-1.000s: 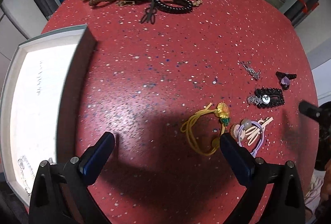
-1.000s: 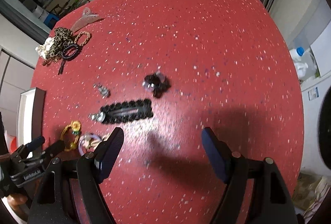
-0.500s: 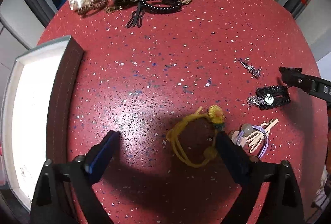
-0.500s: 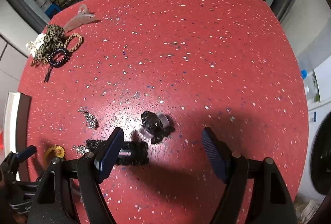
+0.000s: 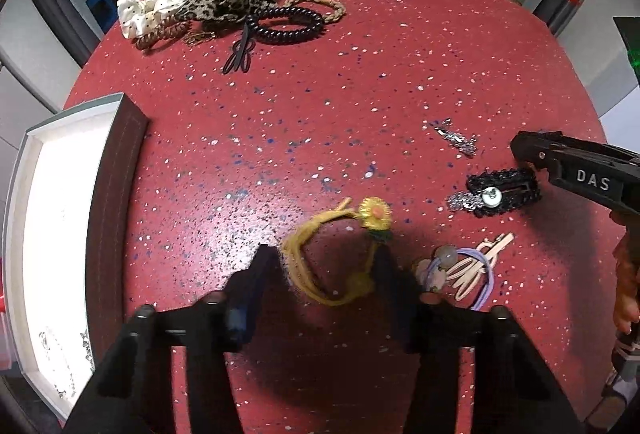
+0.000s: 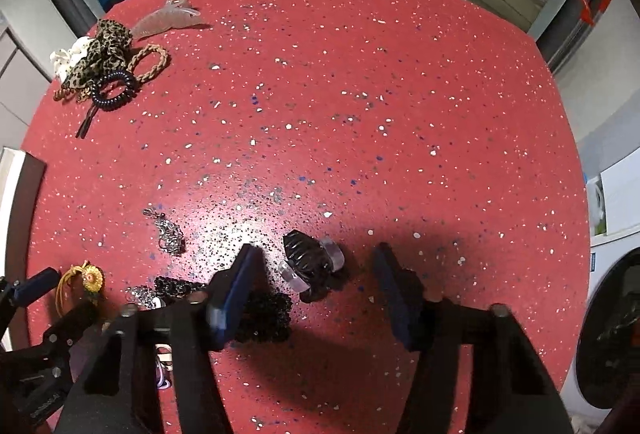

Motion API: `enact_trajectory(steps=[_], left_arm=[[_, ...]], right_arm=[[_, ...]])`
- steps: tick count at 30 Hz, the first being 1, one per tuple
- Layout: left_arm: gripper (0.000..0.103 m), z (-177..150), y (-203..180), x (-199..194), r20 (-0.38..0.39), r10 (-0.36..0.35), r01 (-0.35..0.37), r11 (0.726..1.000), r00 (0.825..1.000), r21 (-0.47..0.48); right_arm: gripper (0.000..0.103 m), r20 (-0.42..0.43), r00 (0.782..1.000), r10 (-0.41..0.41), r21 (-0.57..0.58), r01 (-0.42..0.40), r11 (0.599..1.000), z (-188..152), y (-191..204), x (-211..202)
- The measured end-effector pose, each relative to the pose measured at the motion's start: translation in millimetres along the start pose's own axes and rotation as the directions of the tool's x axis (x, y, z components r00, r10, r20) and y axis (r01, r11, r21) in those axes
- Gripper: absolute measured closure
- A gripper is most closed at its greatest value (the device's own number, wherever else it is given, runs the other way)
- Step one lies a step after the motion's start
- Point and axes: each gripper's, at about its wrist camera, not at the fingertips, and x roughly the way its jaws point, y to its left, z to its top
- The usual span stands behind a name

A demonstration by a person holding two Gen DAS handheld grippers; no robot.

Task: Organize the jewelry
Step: 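Grasp the yellow sunflower hair tie with the left gripper while the right grasps the bow clip, then carry the hair tie with the left gripper while the right carries the bow clip to the tray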

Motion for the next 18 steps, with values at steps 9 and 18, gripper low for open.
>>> enact_trajectory(steps=[9, 18], left_arm=[[0.09, 3.6, 5.5, -8.5, 0.022, -0.068, 0.068, 0.998, 0.997, 0.008], [0.09, 3.7, 13.4, -31.0, 0.049, -0.109, 0.109, 0.994, 0.993, 0.009]], right_arm=[[0.068, 0.023, 1.0, 0.016, 0.034, -0.017, 0.999, -5.0, -8.0, -11.8], [0.068, 0.011, 0.997, 0.082, 0.079, -0.083, 0.993, -21.5, -17.8, -29.1]])
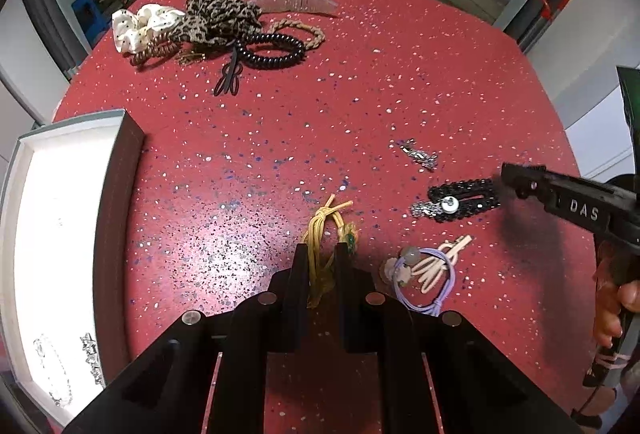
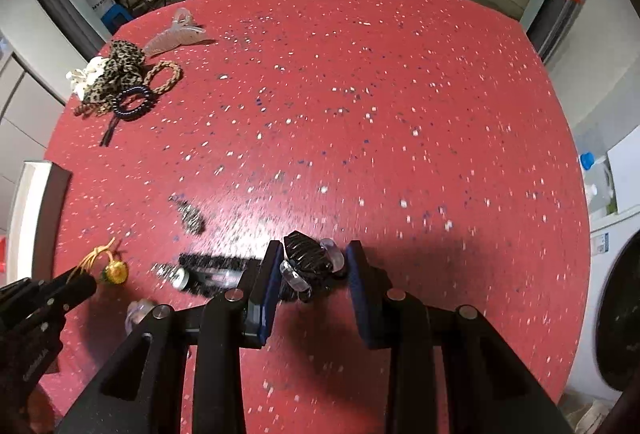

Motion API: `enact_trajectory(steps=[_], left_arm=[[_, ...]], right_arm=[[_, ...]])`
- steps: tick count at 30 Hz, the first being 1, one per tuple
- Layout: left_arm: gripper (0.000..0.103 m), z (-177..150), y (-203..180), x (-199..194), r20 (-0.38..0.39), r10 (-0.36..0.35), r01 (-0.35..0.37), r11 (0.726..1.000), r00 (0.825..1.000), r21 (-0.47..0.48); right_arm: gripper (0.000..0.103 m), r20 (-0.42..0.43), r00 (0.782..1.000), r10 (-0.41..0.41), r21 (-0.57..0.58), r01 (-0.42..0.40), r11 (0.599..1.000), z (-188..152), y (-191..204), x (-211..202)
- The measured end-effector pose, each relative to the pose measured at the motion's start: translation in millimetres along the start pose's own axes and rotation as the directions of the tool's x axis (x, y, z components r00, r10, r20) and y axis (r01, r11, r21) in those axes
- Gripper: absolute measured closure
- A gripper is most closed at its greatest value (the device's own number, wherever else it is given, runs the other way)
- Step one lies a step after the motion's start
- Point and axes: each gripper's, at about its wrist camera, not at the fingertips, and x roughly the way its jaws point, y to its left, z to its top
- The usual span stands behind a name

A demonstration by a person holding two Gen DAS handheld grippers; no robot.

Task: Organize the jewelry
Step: 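Carry the hair tie with the left gripper while the right carries the bow clip to the tray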

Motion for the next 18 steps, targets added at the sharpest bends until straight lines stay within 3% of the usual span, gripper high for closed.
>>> enact_trajectory(steps=[18], left_arm=[[0.09, -13.2, -8.1, -47.0, 0.018, -0.006, 0.007, 0.999, 1.0, -0.042]], right_arm=[[0.068, -0.05, 0.992, 0.119, 0.071, -0.115, 0.991, -40.7, -10.7, -46.2]])
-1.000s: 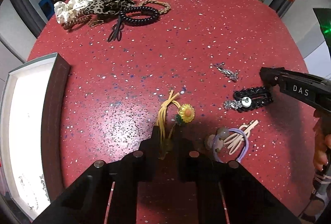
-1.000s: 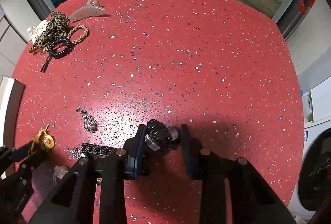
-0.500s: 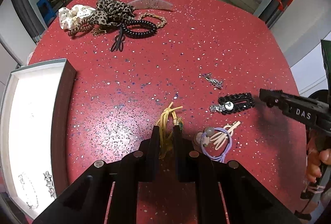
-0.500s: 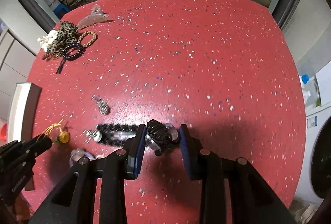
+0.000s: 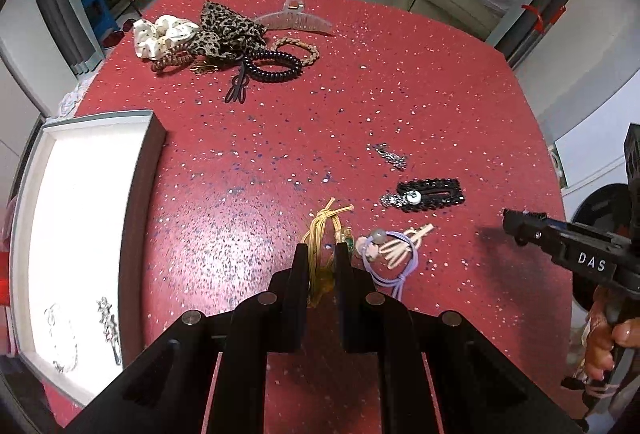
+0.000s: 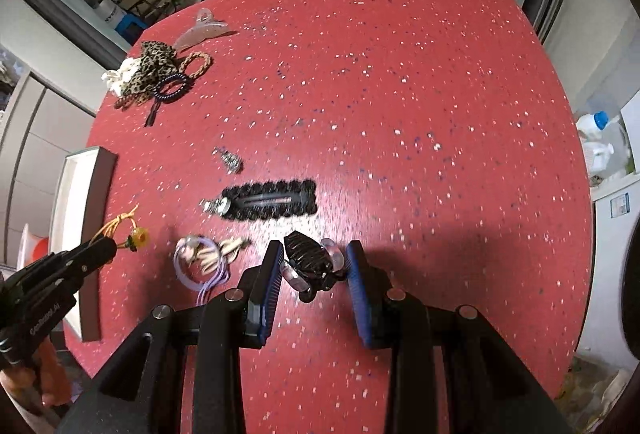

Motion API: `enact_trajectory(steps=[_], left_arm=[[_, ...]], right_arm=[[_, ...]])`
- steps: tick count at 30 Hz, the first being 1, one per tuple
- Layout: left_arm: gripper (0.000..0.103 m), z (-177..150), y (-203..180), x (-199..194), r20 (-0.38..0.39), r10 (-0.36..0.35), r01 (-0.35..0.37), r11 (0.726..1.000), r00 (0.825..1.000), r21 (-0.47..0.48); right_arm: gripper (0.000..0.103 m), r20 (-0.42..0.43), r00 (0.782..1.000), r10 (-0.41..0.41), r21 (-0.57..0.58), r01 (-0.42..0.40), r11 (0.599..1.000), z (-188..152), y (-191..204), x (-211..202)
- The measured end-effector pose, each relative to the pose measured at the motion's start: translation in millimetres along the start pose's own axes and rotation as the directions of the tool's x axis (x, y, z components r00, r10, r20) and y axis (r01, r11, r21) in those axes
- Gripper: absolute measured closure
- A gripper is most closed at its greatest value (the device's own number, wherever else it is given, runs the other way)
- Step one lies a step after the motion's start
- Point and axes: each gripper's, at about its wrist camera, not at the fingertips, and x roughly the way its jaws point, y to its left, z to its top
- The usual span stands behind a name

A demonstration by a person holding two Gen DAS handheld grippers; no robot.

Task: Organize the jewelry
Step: 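Carry the hair tie with the left gripper while the right carries the bow clip to the tray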

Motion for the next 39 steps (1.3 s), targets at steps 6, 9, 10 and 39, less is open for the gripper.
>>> enact_trajectory(steps=[6, 9, 10, 39], left_arm=[[0.09, -8.6, -0.9, -21.3, 0.02, 0.003, -0.002, 0.999, 1.0, -0.032], [0.09, -14.5, 3.9, -30.4, 0.038, -0.007, 0.009, 0.999, 0.999, -0.051], [0.09, -15.8, 6.3, -32.2, 0.041, -0.01, 0.012, 0.998, 0.999, -0.057], [0.09, -50.5, 212.1, -73.3, 0.096, 0.113, -0.088, 0.969, 0.989, -0.23]], right_arm=[[0.068, -0.015, 1.0, 0.024, -0.012, -0.025, 1.0, -6.2, 3.6, -11.7], [0.068, -0.02, 0.999, 0.029, -0.033, -0.029, 0.999, -8.4, 11.0, -13.4], [0.068, -0.022, 0.999, 0.028, -0.04, -0.029, 0.999, -9.1, 14.6, -13.4], [0.068, -0.052, 0.982, 0.181, -0.266, -0.189, 0.945, -6.4, 263.5, 26.3]])
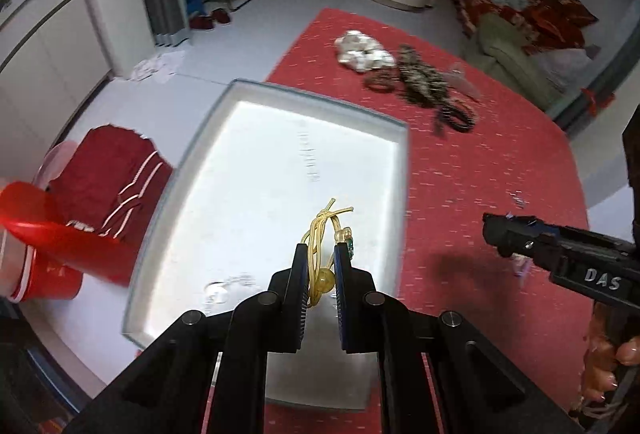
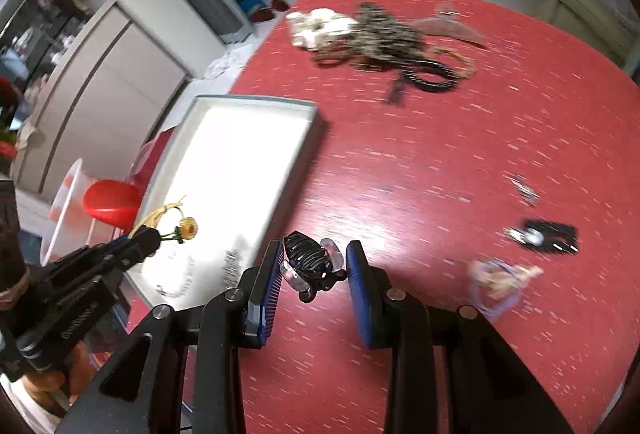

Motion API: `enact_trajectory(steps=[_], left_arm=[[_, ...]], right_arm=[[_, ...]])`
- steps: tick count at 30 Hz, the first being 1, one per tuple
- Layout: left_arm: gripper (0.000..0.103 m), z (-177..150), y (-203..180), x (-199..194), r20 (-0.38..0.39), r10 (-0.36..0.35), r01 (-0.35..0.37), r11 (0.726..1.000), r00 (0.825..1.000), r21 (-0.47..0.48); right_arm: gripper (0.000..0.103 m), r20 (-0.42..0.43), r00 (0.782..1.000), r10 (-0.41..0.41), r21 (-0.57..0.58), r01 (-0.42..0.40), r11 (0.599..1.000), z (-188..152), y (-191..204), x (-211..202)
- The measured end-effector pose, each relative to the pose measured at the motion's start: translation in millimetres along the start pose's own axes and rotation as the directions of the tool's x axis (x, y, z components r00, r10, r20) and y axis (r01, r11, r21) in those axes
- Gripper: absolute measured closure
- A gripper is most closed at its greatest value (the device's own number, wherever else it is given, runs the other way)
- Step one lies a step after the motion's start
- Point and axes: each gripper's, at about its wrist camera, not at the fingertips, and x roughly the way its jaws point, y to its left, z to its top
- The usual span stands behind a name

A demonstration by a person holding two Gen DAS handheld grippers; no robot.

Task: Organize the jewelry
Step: 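Carry the hair tie with the left gripper while the right carries the bow clip to the tray, then open the left gripper releasing the hair tie while the right releases the bow clip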

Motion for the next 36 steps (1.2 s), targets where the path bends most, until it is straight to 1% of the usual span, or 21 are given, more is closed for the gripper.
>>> enact_trajectory(steps=[4, 7, 11, 16, 25, 29, 33, 36], left_arm=[[0.09, -3.9, 24.1, 12.3, -0.015, 0.029, -0.03, 0.999, 0.999, -0.03], [0.09, -5.8, 38.0, 20.4, -0.022, 0.042, -0.043, 0.998, 0.999, -0.047], [0.09, -4.5, 49.5, 29.7, -0.021, 0.052, -0.053, 0.997, 0.998, -0.062], [0.09, -4.1, 60.8, 47.9, -0.038, 0.063, -0.065, 0.995, 0.997, -0.071], [0.09, -15.1, 66.9, 64.8, -0.07, 0.096, -0.1, 0.993, 0.993, -0.058], [0.09, -17.6, 67.8, 68.6, -0.08, 0.104, -0.109, 0.992, 0.991, -0.059], [0.089, -17.0, 66.9, 70.7, -0.092, 0.116, -0.121, 0.991, 0.989, -0.054], [0.089, -16.5, 66.5, 72.4, -0.101, 0.12, -0.127, 0.99, 0.988, -0.059]], right_arm=[[0.068, -0.016, 0.999, 0.033, -0.037, -0.033, 0.999, 9.6, 30.6, 20.9], [0.068, -0.033, 0.998, 0.045, -0.052, -0.046, 0.998, 13.7, 43.3, 34.8], [0.068, -0.056, 0.998, 0.041, -0.068, -0.045, 0.997, 19.5, 56.3, 56.0], [0.068, -0.088, 0.996, 0.028, -0.068, -0.034, 0.997, 23.1, 64.1, 80.6], [0.068, -0.12, 0.992, -0.035, -0.078, 0.026, 0.997, 24.8, 66.3, 114.5], [0.068, -0.135, 0.989, -0.051, -0.086, 0.04, 0.996, 22.1, 66.3, 124.3], [0.068, -0.125, 0.989, -0.077, -0.123, 0.062, 0.99, 20.5, 72.5, 126.5], [0.067, -0.124, 0.989, -0.082, -0.127, 0.066, 0.99, 20.3, 73.4, 127.6]])
